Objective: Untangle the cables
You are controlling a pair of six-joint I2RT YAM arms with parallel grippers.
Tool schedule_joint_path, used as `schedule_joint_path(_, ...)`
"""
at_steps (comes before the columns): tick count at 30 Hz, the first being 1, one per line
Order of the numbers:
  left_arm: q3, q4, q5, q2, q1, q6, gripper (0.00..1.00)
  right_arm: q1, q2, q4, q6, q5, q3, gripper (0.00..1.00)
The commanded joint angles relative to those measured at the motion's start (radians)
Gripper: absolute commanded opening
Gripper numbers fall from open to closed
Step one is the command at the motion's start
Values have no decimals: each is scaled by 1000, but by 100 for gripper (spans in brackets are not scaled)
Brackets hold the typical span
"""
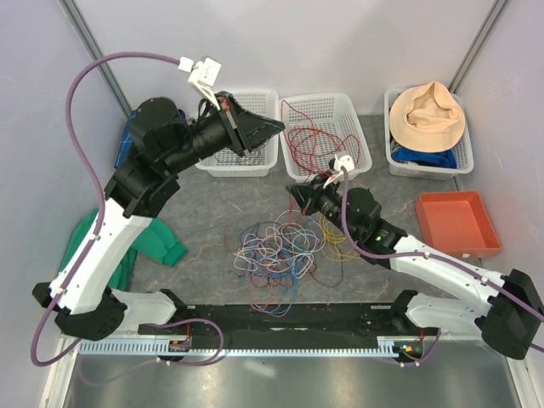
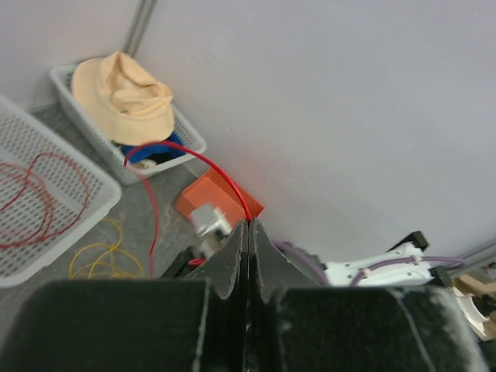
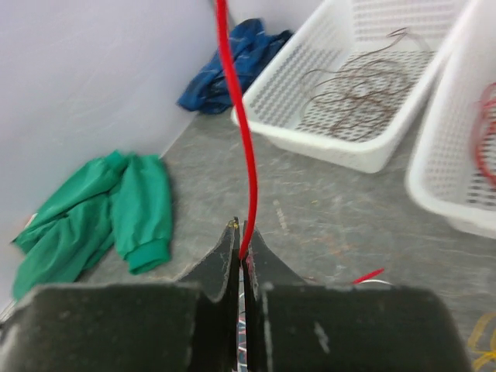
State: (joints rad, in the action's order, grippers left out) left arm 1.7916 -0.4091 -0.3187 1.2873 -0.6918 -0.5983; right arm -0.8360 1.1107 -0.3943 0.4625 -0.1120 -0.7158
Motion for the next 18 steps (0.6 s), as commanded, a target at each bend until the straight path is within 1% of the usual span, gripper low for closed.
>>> schedule_joint_path(1,-193,50,193,-121,-3,40,15,0,-55,178,-76,-207,-225,0)
schedule_joint_path(2,-246,79,270,-172,-3,35,36,2,-51,213,-94,-244,-270,0)
schedule_joint_path(3,-359,99,302,-196,-3,29,42,3,-42,274,-131,-300,-316,0)
schedule_joint_path(4,-415,114,314,-219,-2,20,51,14,-16,300,-145,-325,-411,0)
schedule_joint_path(5,-467,130,392,-245,-2,11,74,23,3,328,-154,-337,-462,0)
schedule_joint_path(6,-559,147,418,-282,-2,0,87,50,21,375,-166,-344,-511,0)
schedule_joint_path(7,-598,154,440,-302,-2,-18,99,64,62,391,-174,-345,-602,0)
schedule_joint_path(8,-633,161,464,-316,-2,-24,100,77,84,391,-180,-347,-646,0)
schedule_joint_path(9,-688,164,474,-344,-2,-27,99,104,107,441,-191,-351,-687,0)
schedule_joint_path(10,-713,164,487,-359,0,-46,100,121,154,457,-194,-351,-770,0)
schedule_joint_path(12,-783,161,521,-384,-2,-63,99,155,204,501,-188,-348,-848,0)
schedule_joint_path(13,-808,159,532,-411,-2,-90,100,188,250,515,-183,-338,-920,0)
schedule_joint_path(15,-886,156,563,-440,-2,-119,100,228,297,543,-180,-331,-988,0)
schedule_joint_path(17,-945,156,566,-483,-2,-175,100,248,356,549,-176,-322,-1066,0)
schedule_joint_path(18,-1001,156,561,-496,-2,-195,100,267,377,551,-177,-319,-1091,0)
